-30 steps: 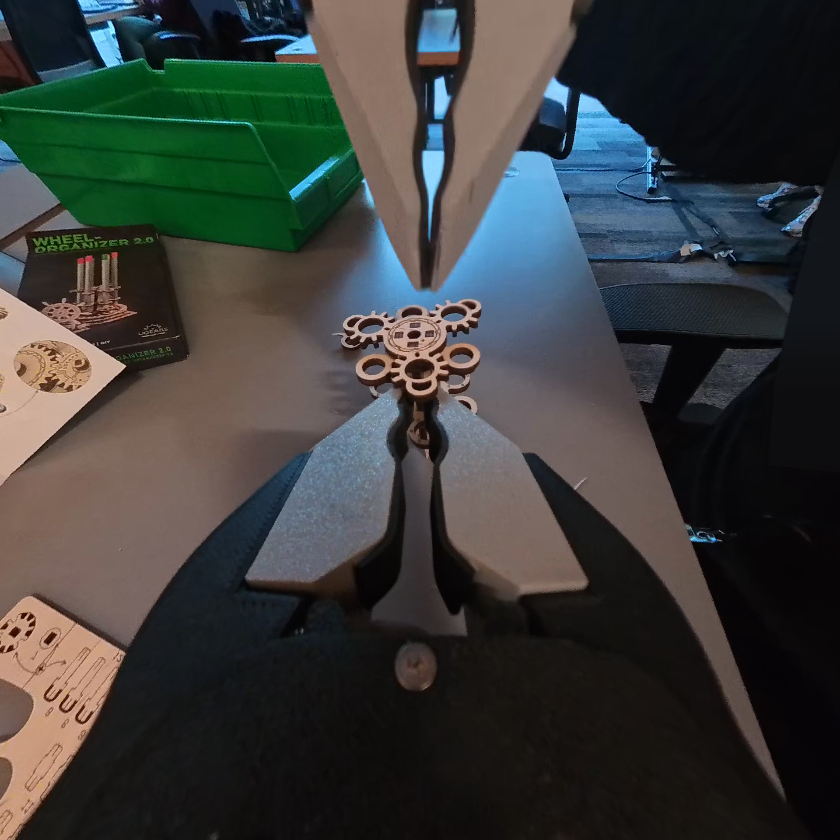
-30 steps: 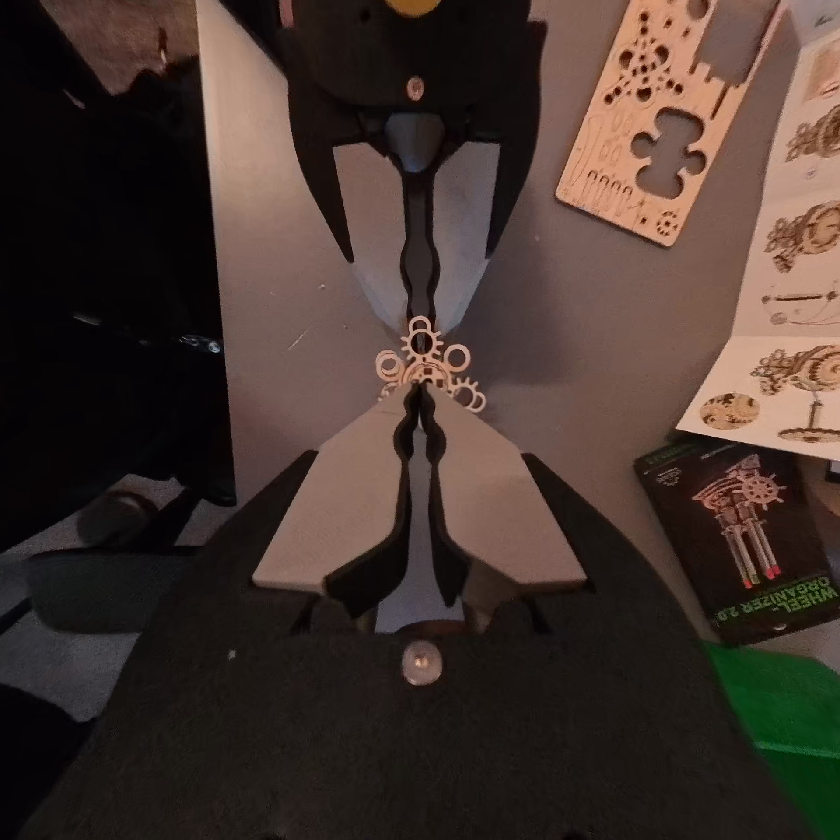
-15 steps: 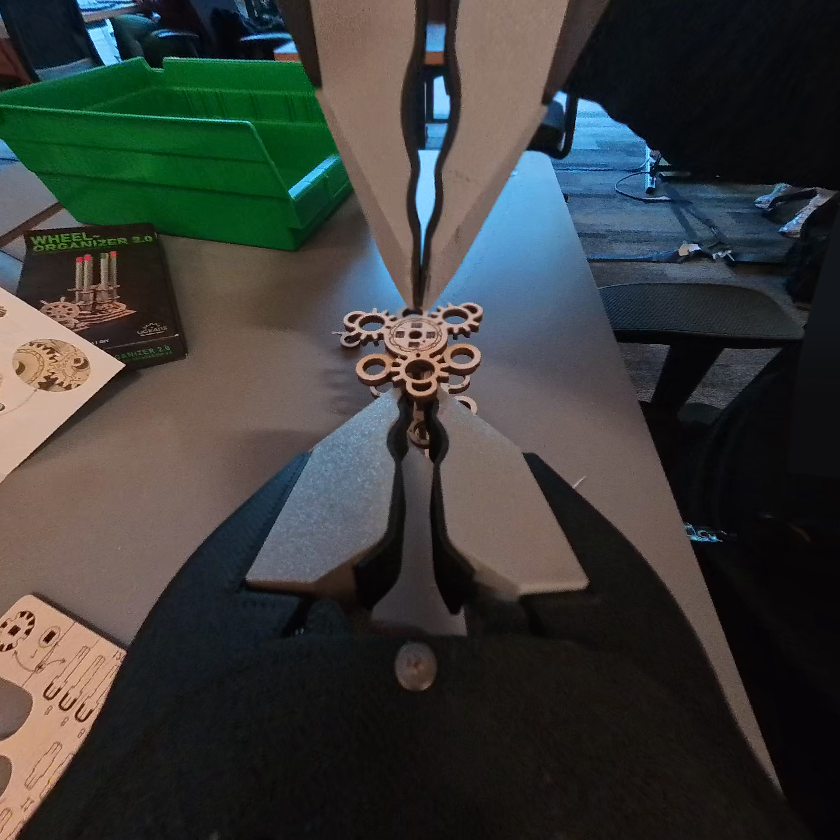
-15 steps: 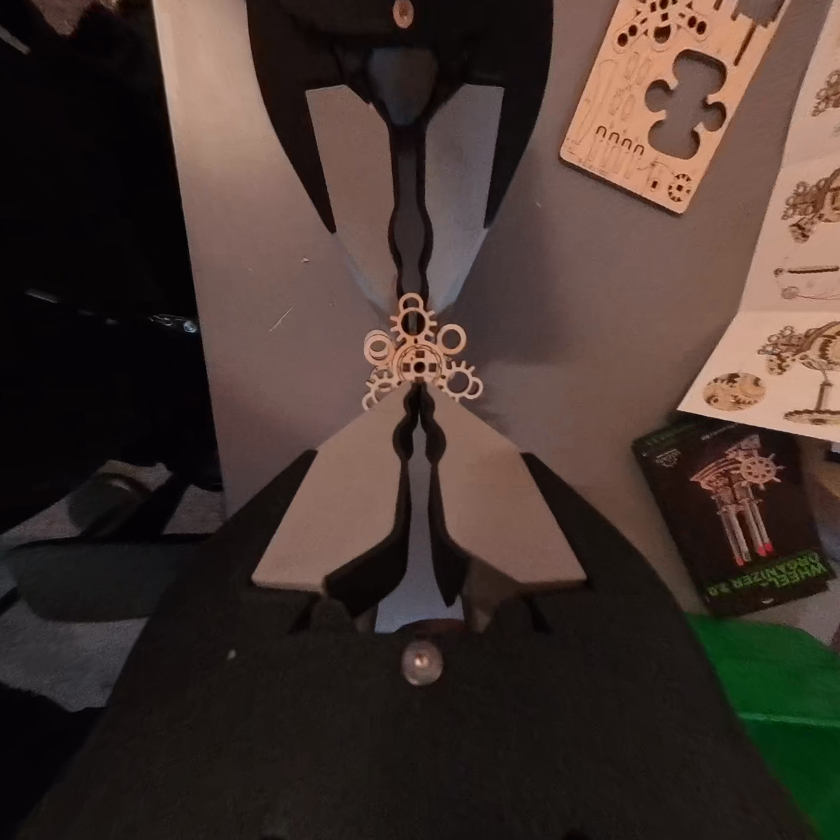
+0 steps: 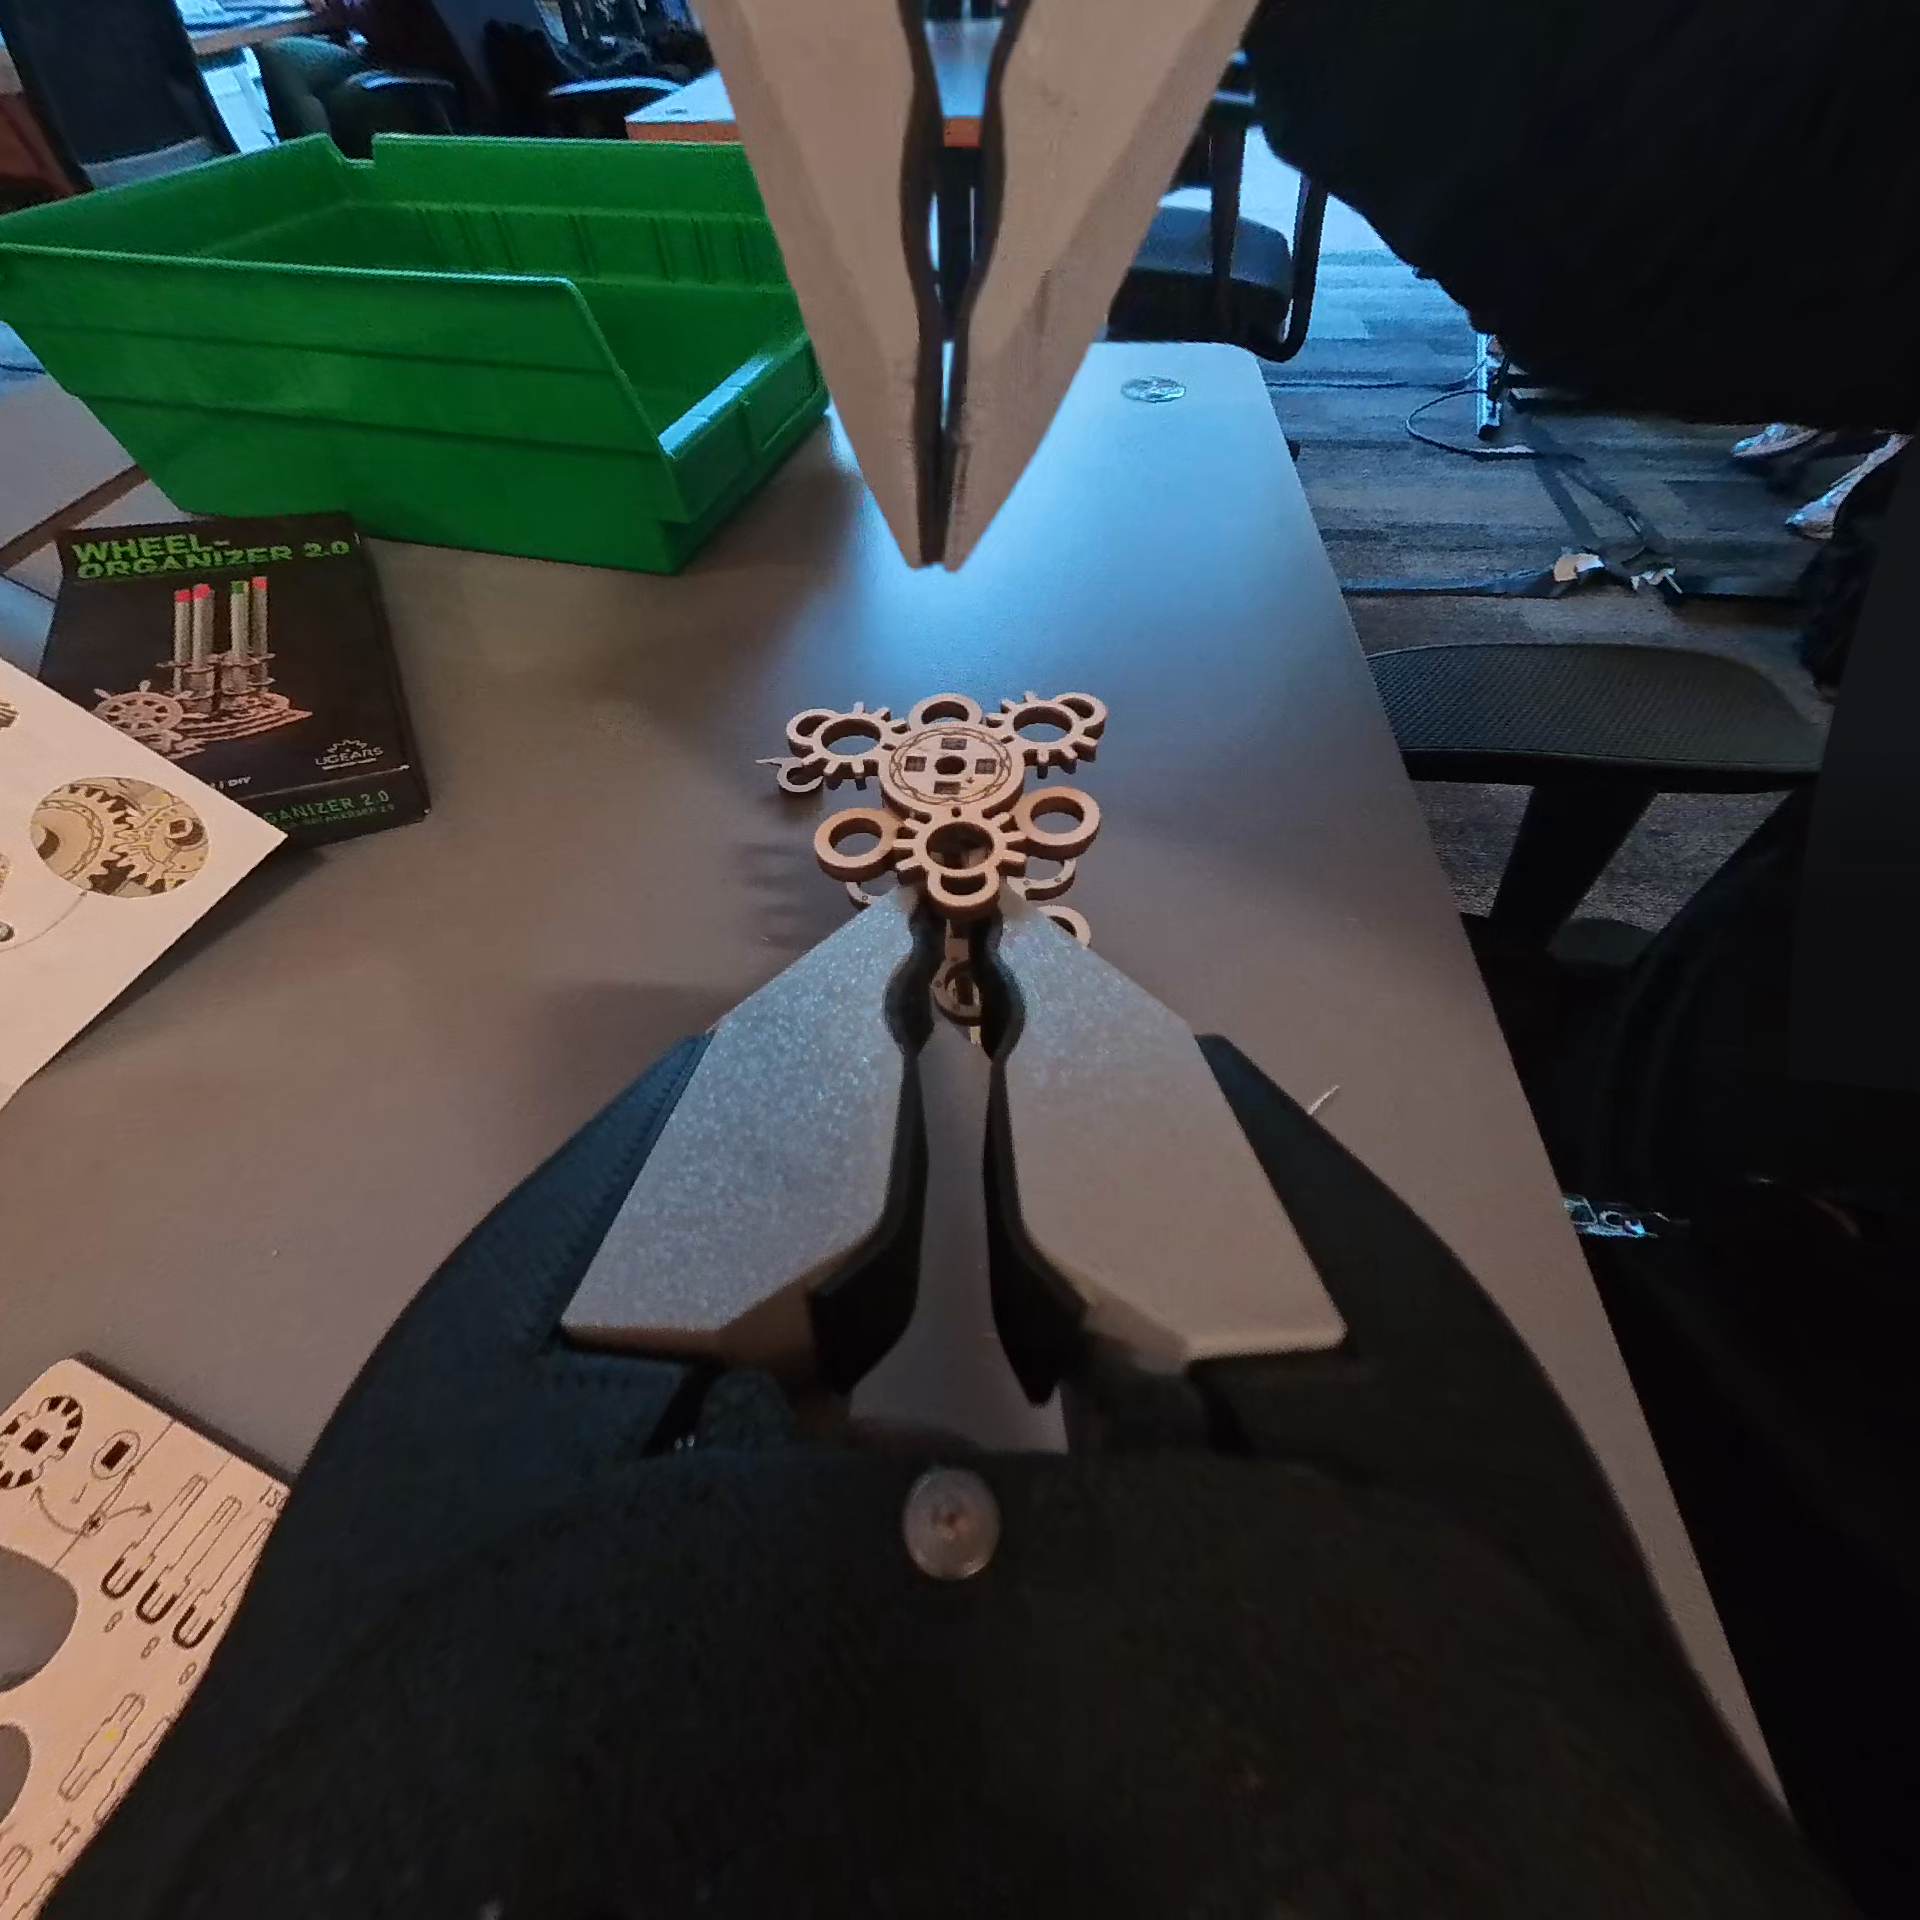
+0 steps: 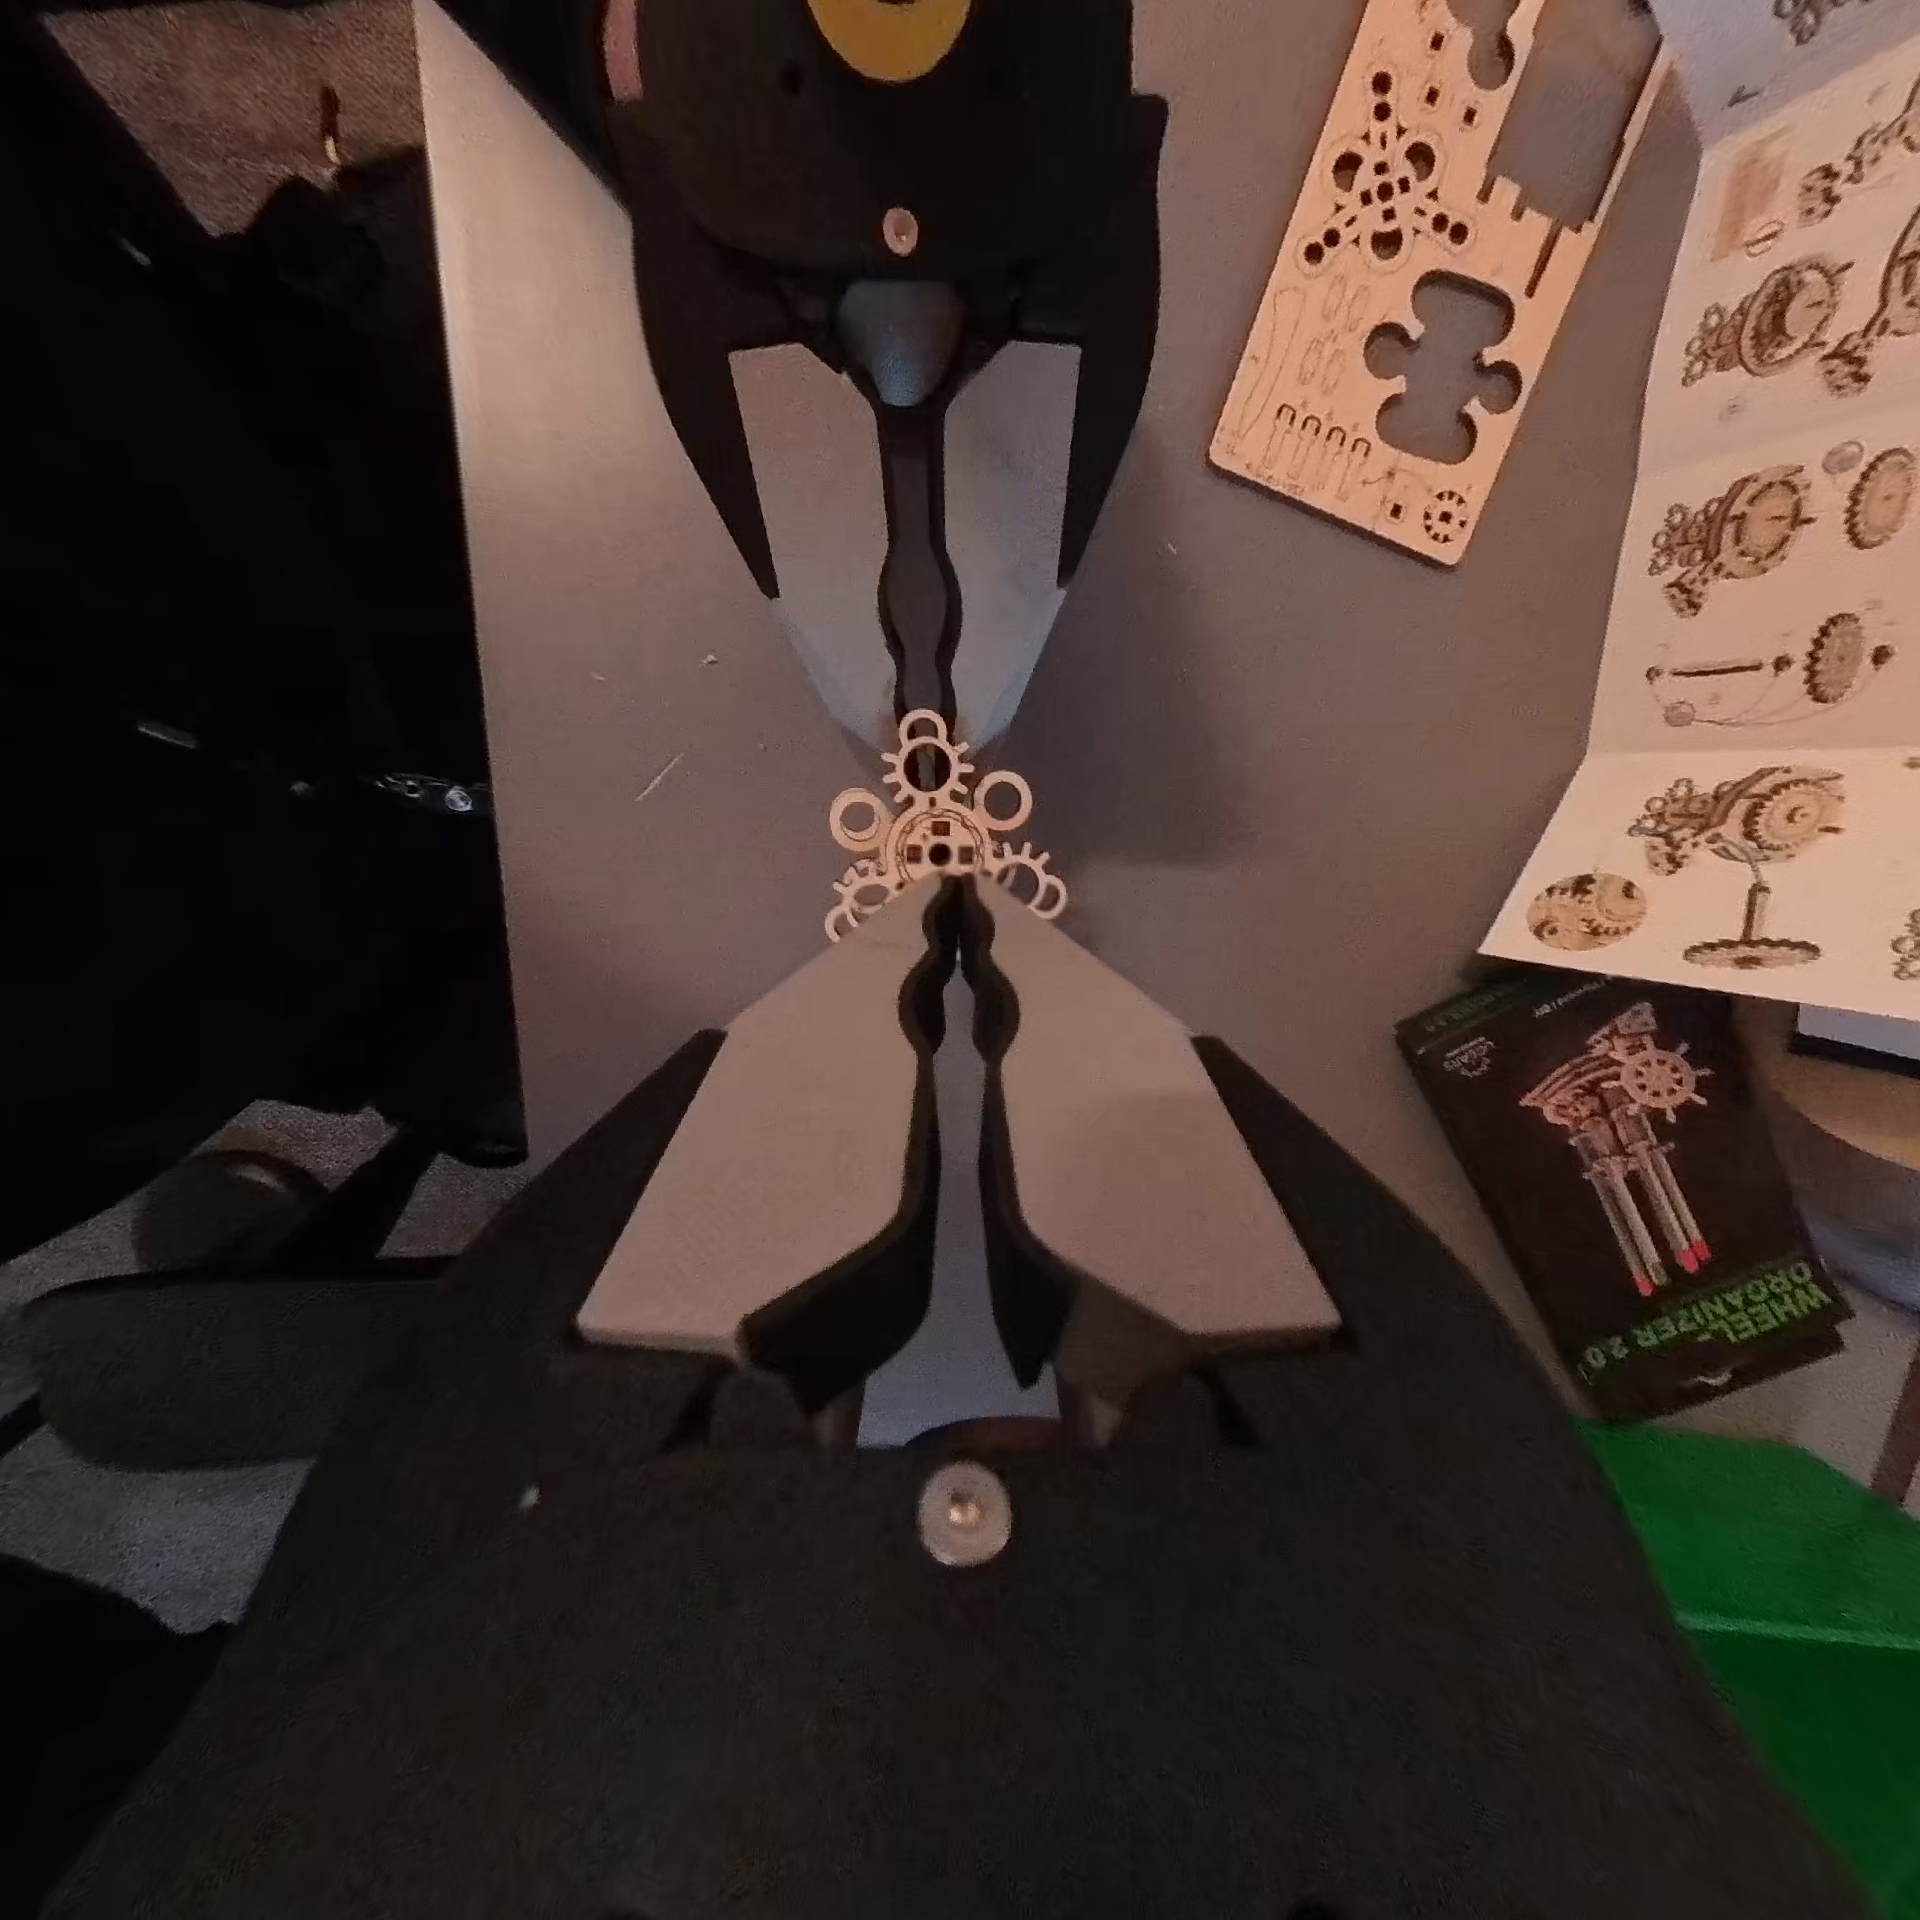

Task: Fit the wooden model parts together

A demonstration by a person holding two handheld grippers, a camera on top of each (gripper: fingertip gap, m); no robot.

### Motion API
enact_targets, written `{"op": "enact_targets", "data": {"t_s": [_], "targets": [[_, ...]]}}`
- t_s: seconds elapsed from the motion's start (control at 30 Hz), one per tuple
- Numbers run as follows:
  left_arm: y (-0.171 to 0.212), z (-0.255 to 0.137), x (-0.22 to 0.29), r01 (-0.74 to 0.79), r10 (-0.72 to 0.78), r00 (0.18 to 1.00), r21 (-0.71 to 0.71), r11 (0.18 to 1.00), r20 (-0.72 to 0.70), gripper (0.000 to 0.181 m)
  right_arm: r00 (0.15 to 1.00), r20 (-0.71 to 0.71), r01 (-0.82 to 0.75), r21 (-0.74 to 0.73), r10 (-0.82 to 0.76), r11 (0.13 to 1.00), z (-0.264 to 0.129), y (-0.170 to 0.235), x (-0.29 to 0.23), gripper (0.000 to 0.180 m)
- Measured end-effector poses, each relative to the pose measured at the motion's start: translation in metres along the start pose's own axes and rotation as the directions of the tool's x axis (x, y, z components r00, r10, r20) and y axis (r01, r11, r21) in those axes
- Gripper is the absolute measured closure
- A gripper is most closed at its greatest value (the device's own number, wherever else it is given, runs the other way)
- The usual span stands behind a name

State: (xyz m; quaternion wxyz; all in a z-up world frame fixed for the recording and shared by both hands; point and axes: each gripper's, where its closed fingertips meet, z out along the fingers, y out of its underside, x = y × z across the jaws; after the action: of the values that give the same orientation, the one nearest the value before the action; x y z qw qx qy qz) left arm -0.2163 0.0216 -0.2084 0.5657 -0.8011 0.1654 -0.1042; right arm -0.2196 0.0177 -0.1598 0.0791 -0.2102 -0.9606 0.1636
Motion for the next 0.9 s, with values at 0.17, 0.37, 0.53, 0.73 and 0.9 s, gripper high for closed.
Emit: {"op": "enact_targets", "data": {"t_s": [0.17,0.37,0.53,0.73,0.9], "targets": [[0.000,-0.001,-0.001,0.007,-0.007,1.000,-0.001,1.000,0.000,0.180,1.000,0.021,0.010,-0.089,-0.008,0.996,0.020,0.014,-0.005,0.180],[0.000,0.000,0.000,0.000,0.000,1.000,-0.001,1.000,0.001,0.180,1.000,0.013,0.010,-0.036,-0.009,0.999,0.004,0.003,-0.003,0.180],[0.000,0.000,0.000,0.003,-0.003,1.000,-0.001,1.000,-0.001,0.179,1.000,0.010,0.004,-0.111,-0.003,0.994,0.020,0.017,-0.003,0.180],[0.000,0.000,0.000,0.002,-0.002,1.000,-0.001,1.000,0.000,0.179,1.000,0.014,0.012,-0.032,-0.012,0.999,0.003,0.000,-0.004,0.180],[0.001,0.000,0.000,0.003,-0.003,1.000,-0.001,1.000,0.000,0.179,1.000,-0.002,0.012,-0.116,-0.012,0.993,0.017,0.016,-0.001,0.180]]}}
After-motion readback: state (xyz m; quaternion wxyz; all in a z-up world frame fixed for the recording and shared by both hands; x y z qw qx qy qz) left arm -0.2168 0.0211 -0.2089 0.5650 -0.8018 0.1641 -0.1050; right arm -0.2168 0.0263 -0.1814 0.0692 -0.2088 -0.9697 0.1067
